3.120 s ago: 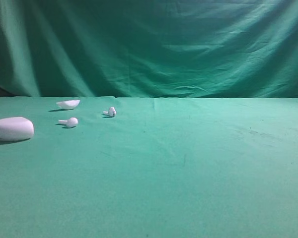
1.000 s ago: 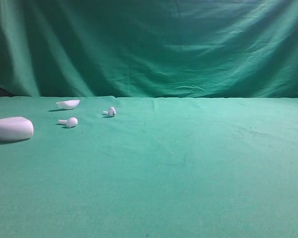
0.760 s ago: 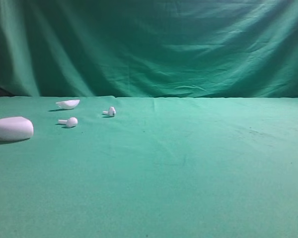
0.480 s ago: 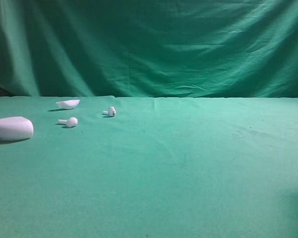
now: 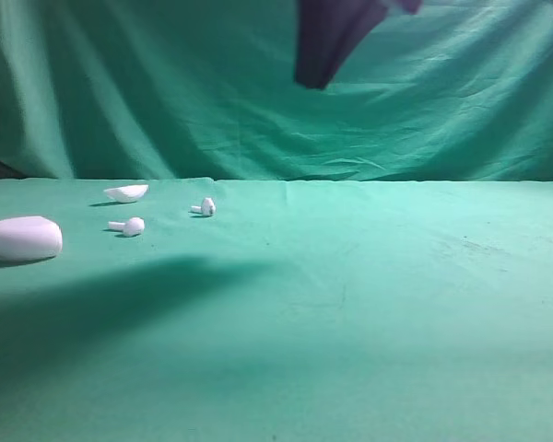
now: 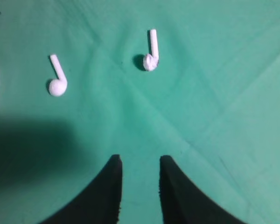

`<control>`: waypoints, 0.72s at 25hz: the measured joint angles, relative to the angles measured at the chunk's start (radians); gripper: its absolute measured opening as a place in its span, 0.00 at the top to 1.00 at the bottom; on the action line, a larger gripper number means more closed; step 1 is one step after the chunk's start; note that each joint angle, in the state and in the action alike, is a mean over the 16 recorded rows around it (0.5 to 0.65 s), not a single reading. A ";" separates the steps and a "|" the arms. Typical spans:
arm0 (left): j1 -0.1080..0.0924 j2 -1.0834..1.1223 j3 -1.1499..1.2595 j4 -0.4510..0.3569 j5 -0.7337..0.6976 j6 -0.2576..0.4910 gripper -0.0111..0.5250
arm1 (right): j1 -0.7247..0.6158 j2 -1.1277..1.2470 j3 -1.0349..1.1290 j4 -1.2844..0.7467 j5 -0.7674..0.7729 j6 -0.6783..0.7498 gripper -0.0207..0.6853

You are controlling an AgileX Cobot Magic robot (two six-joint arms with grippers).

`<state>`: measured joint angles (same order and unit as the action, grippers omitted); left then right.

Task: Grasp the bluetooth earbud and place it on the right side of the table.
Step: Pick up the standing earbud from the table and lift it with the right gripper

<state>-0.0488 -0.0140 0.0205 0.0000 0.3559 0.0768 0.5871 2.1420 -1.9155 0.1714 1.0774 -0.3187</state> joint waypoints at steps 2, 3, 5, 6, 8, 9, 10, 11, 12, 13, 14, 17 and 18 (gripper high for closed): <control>0.000 0.000 0.000 0.000 0.000 0.000 0.98 | 0.009 0.061 -0.072 -0.002 0.010 0.010 0.49; 0.000 0.000 0.000 0.000 0.000 0.000 0.98 | 0.013 0.089 -0.103 -0.003 0.012 0.016 0.46; 0.000 0.000 0.000 0.000 0.000 0.000 0.98 | 0.018 0.139 -0.156 -0.005 0.010 0.026 0.41; 0.000 0.000 0.000 0.000 0.000 0.000 0.98 | 0.021 0.162 -0.178 -0.007 0.007 0.031 0.38; 0.000 0.000 0.000 0.000 0.000 0.000 0.98 | 0.025 0.200 -0.213 -0.010 -0.003 0.039 0.35; 0.000 0.000 0.000 0.000 0.000 0.000 0.98 | 0.026 0.217 -0.227 -0.012 -0.009 0.042 0.34; 0.000 0.000 0.000 0.000 0.000 0.000 0.98 | 0.028 0.232 -0.238 -0.014 -0.016 0.045 0.33; 0.000 0.000 0.000 0.000 0.000 0.000 0.98 | 0.029 0.245 -0.248 -0.017 -0.022 0.048 0.33; 0.000 0.000 0.000 0.000 0.000 0.000 0.98 | 0.029 0.256 -0.255 -0.020 -0.029 0.051 0.33; 0.000 0.000 0.000 0.000 0.000 0.000 0.98 | 0.030 0.266 -0.261 -0.023 -0.036 0.054 0.33; 0.000 0.000 0.000 0.000 0.000 0.000 0.98 | 0.030 0.274 -0.265 -0.027 -0.042 0.056 0.32; 0.000 0.000 0.000 0.000 0.000 0.000 0.98 | 0.030 0.294 -0.271 -0.038 -0.060 0.060 0.33; 0.000 0.000 0.000 0.000 0.000 0.000 0.98 | 0.030 0.299 -0.271 -0.042 -0.065 0.060 0.34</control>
<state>-0.0488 -0.0140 0.0205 0.0000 0.3559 0.0768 0.6173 2.4407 -2.1867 0.1296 1.0127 -0.2585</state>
